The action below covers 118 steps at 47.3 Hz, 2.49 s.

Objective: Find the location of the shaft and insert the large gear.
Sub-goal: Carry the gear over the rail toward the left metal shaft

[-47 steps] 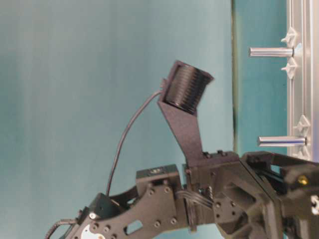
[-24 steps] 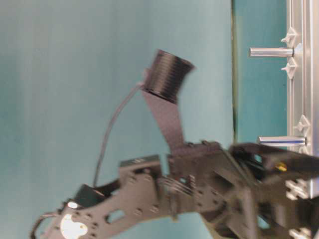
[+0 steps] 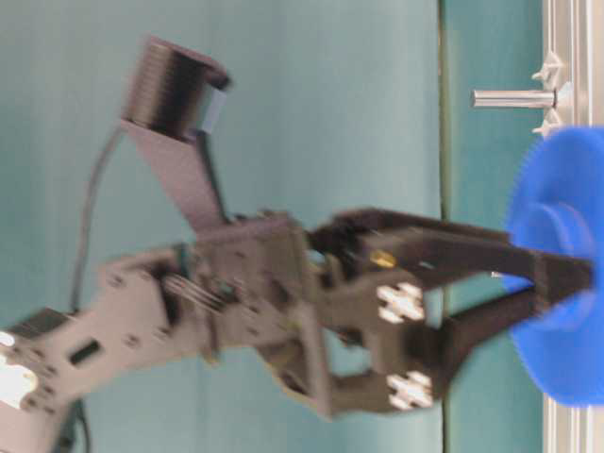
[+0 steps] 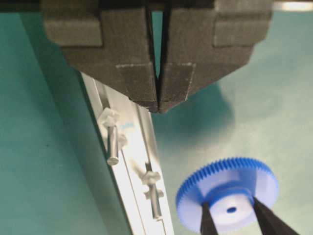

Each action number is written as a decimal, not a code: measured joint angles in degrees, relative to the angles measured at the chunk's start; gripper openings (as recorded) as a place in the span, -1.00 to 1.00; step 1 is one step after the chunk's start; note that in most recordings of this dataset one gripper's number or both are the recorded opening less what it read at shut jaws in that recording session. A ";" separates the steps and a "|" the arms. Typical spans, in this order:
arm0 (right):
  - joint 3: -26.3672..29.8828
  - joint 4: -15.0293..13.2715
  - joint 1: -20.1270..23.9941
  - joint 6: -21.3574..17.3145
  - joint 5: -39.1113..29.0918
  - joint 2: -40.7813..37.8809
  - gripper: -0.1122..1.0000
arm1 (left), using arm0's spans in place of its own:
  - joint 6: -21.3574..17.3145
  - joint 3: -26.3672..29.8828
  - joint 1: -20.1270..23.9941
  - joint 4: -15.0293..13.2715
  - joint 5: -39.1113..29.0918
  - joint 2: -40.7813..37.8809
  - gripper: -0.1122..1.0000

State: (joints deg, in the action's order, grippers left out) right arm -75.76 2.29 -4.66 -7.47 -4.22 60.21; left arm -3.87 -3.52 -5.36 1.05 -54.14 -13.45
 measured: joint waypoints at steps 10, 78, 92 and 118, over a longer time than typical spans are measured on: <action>0.00 0.00 0.00 -0.09 0.00 0.00 -0.78 | -0.97 3.43 1.58 0.09 -1.23 -0.09 0.46; 0.00 -0.26 0.00 -0.09 -1.85 1.76 -0.78 | -15.64 24.87 10.20 0.09 -8.09 -10.81 0.46; 0.00 -0.35 0.00 0.00 -1.93 1.85 -0.78 | -16.35 24.96 10.37 0.09 -8.79 -12.66 0.46; 0.00 -0.35 0.00 0.00 -1.85 1.85 -0.78 | -16.52 25.14 11.34 0.09 -7.91 -14.85 0.46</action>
State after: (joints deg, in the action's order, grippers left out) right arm -75.76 1.93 -4.66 -7.47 -6.06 62.05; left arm -20.39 21.62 5.98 1.14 -62.05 -28.30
